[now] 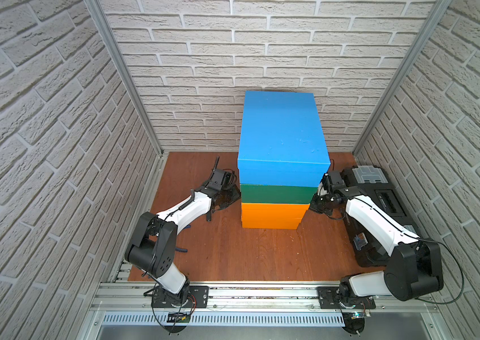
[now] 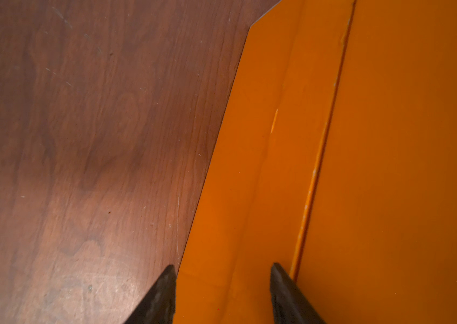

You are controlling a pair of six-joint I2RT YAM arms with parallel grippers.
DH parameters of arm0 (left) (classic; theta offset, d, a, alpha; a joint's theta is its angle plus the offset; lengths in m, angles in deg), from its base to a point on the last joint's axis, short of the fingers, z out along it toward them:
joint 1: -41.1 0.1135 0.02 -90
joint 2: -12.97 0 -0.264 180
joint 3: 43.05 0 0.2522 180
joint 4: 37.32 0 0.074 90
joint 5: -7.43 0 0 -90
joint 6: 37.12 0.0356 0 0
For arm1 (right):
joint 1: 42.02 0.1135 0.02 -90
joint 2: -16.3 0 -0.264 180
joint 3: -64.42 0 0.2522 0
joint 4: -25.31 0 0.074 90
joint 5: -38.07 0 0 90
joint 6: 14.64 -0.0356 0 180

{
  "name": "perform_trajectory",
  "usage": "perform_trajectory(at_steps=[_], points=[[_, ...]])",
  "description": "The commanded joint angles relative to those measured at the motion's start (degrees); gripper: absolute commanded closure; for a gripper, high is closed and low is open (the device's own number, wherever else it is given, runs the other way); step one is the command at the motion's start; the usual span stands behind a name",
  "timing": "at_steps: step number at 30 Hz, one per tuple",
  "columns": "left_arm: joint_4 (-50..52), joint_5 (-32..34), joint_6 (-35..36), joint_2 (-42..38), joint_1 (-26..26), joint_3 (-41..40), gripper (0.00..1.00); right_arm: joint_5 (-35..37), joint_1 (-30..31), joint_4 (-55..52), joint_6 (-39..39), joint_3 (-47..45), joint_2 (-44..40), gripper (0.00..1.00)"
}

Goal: Stack the shoeboxes
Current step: Adjust the shoeboxes in the shoebox.

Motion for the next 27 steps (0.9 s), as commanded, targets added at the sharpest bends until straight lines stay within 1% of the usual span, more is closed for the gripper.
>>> perform_trajectory(at_steps=[1, 5, 11, 15, 20, 24, 26, 27], points=[[2.1, 1.9, 1.1, -2.1, -0.4, 0.7, 0.46, 2.7, 0.1, -1.9, 1.1, 2.5, -2.2, 0.97], [4.9, 3.5, 2.9, -5.8, 1.0, 0.9, 0.45, 4.3, 0.0, -3.9, 2.0, 3.7, -5.0, 0.97], [9.2, 5.3, 5.0, -13.0, 5.0, 0.2, 0.44, 5.4, 0.0, -6.5, 2.2, 4.1, -9.5, 0.97], [11.9, 8.9, 7.9, -19.6, 7.2, -0.1, 0.42, 8.4, 0.0, -8.2, 3.6, 4.5, -14.5, 0.97], [14.2, 14.6, 12.8, -26.7, 9.9, 0.6, 0.3, 11.4, 0.0, -9.6, 5.8, 7.1, -21.3, 0.97], [14.6, 20.3, 16.1, -31.8, 11.3, 0.8, 0.15, 12.7, 0.1, -7.3, 9.3, 8.0, -27.6, 0.96], [14.2, 23.7, 17.1, -33.9, 11.3, 0.4, 0.08, 13.4, 0.1, -5.5, 11.3, 7.8, -30.6, 0.93], [13.6, 25.0, 17.8, -34.9, 11.4, 0.1, 0.02, 13.9, 0.0, -4.8, 12.4, 7.7, -31.9, 0.91]])
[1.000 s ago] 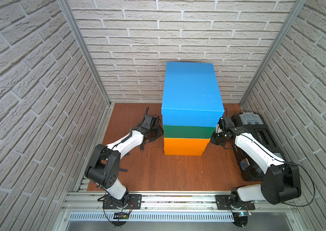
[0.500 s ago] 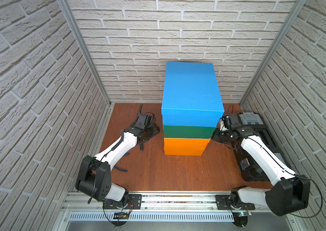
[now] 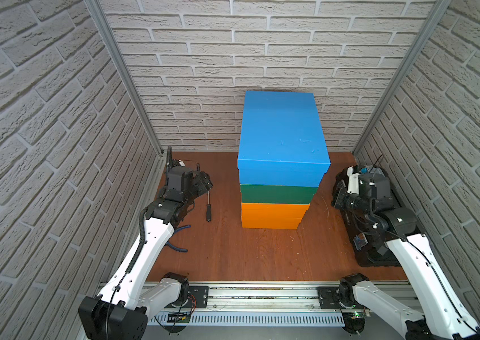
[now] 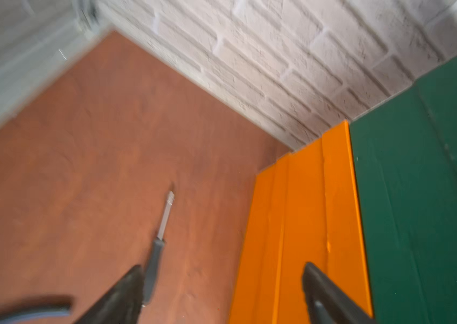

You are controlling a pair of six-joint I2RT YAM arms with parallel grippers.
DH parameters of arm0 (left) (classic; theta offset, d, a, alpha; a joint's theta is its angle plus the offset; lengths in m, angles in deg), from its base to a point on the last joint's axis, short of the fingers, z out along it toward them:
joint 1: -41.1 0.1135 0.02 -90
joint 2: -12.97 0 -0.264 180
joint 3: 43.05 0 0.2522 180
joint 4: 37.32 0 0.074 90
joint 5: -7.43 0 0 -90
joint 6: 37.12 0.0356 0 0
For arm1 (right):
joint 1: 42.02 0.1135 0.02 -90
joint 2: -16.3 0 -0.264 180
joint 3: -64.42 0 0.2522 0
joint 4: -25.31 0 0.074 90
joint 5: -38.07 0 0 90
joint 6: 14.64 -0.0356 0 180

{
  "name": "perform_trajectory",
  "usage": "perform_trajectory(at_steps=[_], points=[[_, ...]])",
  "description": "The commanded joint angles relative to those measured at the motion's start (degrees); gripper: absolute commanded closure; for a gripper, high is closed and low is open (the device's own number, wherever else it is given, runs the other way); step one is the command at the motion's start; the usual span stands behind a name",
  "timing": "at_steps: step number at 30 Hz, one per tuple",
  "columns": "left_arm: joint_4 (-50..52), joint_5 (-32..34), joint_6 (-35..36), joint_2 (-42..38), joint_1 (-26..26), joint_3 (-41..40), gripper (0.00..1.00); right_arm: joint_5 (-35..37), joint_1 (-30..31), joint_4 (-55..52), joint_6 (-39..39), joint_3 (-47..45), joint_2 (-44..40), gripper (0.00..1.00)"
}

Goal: Stack the shoeboxes
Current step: Adjust the shoeboxes in the shoebox, then reset both arms

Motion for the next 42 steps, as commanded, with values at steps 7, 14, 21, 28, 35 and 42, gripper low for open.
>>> perform_trajectory(at_steps=[7, 14, 21, 28, 35, 42], points=[[-5.2, 13.2, 7.4, -5.5, 0.7, -3.4, 0.02, 2.1, 0.1, 8.2, 10.7, -1.5, -6.4, 0.59], [-24.3, 20.5, 8.7, -12.4, 0.8, -16.8, 0.02, 0.0, 0.1, 18.2, 14.5, -7.8, -10.1, 0.0], [-48.2, 18.1, 25.7, -14.4, 0.8, -32.4, 0.02, -0.6, 0.1, 26.1, 18.7, -11.9, -9.8, 0.0], [-45.8, 7.0, 37.2, -9.5, 0.8, -32.4, 0.02, 7.3, 0.1, 30.0, 22.7, -7.5, -1.6, 0.0], [-54.9, 8.6, 43.3, -8.0, 0.9, -38.3, 0.02, 8.5, 0.0, 25.5, 26.0, -4.1, 11.0, 0.0], [-58.3, 11.0, 42.9, -2.7, 3.4, -41.0, 0.02, 8.2, -0.4, 48.0, 23.5, -20.7, 6.4, 0.0]])
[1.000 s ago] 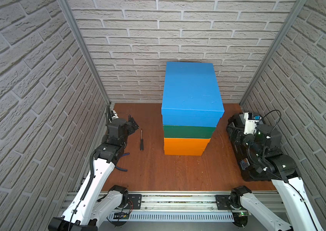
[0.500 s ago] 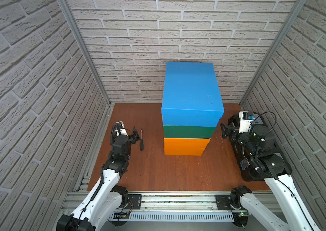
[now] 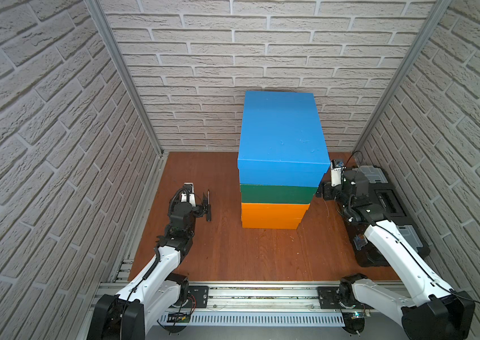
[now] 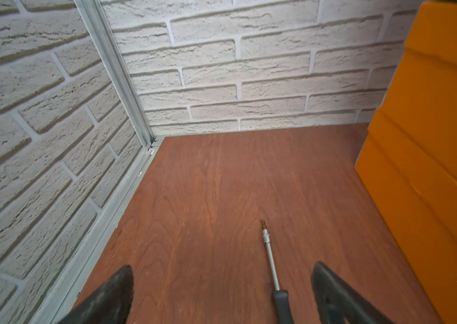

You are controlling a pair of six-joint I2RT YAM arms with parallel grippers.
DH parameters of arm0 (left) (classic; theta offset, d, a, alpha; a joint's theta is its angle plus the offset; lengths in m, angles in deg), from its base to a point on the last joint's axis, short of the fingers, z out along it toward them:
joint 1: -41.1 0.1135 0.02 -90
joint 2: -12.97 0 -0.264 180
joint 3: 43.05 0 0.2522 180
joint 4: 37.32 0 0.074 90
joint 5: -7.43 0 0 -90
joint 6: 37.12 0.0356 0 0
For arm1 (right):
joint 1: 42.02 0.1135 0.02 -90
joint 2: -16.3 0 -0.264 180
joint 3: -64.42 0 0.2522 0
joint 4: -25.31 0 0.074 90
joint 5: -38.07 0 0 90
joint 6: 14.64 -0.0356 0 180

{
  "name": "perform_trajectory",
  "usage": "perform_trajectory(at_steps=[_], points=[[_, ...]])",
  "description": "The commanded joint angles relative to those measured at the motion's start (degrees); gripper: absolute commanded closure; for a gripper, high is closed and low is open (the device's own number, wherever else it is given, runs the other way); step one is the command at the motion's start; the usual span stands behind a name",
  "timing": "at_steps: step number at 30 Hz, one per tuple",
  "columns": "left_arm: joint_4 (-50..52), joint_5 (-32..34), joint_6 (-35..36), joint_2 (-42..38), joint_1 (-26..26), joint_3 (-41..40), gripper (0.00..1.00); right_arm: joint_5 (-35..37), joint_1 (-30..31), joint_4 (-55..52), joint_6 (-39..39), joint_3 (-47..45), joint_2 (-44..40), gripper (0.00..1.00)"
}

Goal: Stack the shoeboxes
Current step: Reset both arms

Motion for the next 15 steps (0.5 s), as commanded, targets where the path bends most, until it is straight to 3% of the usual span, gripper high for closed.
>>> perform_trajectory(at_steps=[1, 10, 15], points=[[-8.1, 1.2, 1.5, 2.9, 1.7, -1.2, 0.02, 0.3, -0.4, 14.6, -0.2, -5.2, -2.9, 0.0], [-17.9, 0.1, 1.1, 12.6, 4.7, -3.7, 0.02, 2.4, -3.2, 28.3, -1.9, -19.9, -3.4, 0.0], [-23.6, -1.5, 0.6, 17.5, 7.8, -5.5, 0.02, 9.9, -3.6, 37.3, -4.2, -28.9, -1.9, 0.0]])
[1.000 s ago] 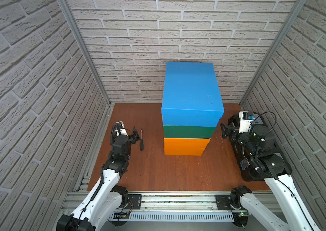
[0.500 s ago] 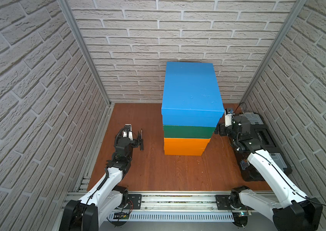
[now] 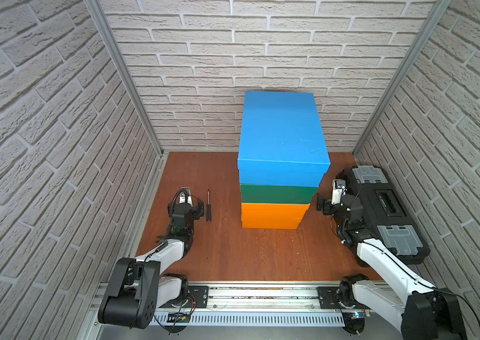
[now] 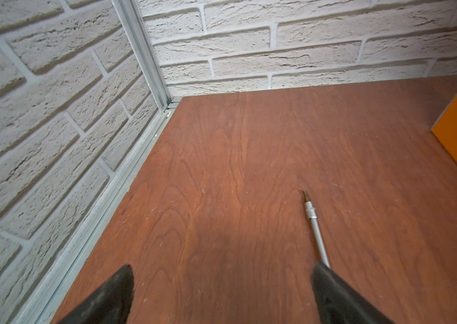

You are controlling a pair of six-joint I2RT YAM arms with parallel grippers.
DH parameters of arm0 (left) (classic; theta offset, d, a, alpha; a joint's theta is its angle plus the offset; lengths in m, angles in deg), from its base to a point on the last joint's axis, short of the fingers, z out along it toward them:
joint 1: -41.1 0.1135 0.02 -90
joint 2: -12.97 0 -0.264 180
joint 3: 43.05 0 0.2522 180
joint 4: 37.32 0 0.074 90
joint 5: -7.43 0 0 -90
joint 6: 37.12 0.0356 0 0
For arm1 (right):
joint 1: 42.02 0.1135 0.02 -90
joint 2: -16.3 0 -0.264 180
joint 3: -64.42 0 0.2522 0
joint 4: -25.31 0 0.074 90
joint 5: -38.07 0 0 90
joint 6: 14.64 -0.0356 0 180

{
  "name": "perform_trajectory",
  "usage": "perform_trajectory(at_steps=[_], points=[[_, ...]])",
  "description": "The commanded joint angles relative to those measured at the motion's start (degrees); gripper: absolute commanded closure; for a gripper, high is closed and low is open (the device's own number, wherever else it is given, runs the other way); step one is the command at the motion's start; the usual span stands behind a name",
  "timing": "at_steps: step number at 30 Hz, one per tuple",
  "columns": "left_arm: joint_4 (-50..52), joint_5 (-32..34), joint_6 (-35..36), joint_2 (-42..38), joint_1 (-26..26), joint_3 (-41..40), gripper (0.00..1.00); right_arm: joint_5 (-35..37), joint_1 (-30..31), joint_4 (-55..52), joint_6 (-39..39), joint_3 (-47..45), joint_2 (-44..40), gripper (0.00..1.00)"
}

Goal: Stack the shoeboxes
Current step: Reset both arms

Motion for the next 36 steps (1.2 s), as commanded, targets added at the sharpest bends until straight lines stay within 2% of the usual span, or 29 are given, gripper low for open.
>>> perform_trajectory(at_steps=[1, 8, 13, 15, 19, 21, 24, 27, 36], points=[[-9.4, -1.7, 0.4, 2.8, 2.1, -1.2, 0.02, 6.1, -0.5, 10.7, -2.2, -3.9, 1.2, 0.0], [-16.5, -6.1, 0.5, 10.6, 6.4, 0.5, 0.02, 7.3, -2.4, 17.9, -4.2, -5.0, 11.5, 0.0], [-32.0, -8.9, -2.2, 21.4, 9.6, -1.9, 0.02, 1.3, -3.7, 19.8, -3.5, -1.1, 17.6, 0.0], [-28.2, -10.6, -2.9, 19.7, 10.6, -1.9, 0.02, -0.9, -3.9, 19.9, -1.6, 0.5, 19.8, 0.0], [-21.3, -15.5, -2.5, 20.0, 11.6, 2.3, 0.02, -2.4, -5.1, 28.8, -1.5, -0.2, 27.0, 0.0], [-20.0, -16.9, -2.0, 20.3, 11.7, 3.3, 0.02, -3.8, -5.5, 27.2, -1.8, -0.3, 26.0, 0.0], [-18.4, -16.4, -2.3, 20.2, 11.6, 4.1, 0.02, -5.0, -5.6, 28.0, -1.4, -0.2, 26.9, 0.0], [-14.8, -14.8, -2.0, 20.1, 11.2, 5.8, 0.02, -10.6, -5.1, 30.3, 2.1, -0.5, 29.0, 0.0], [-14.6, -14.1, -1.5, 20.2, 10.6, 6.0, 0.02, -12.1, -5.2, 30.4, 2.5, -0.5, 28.9, 0.0]])
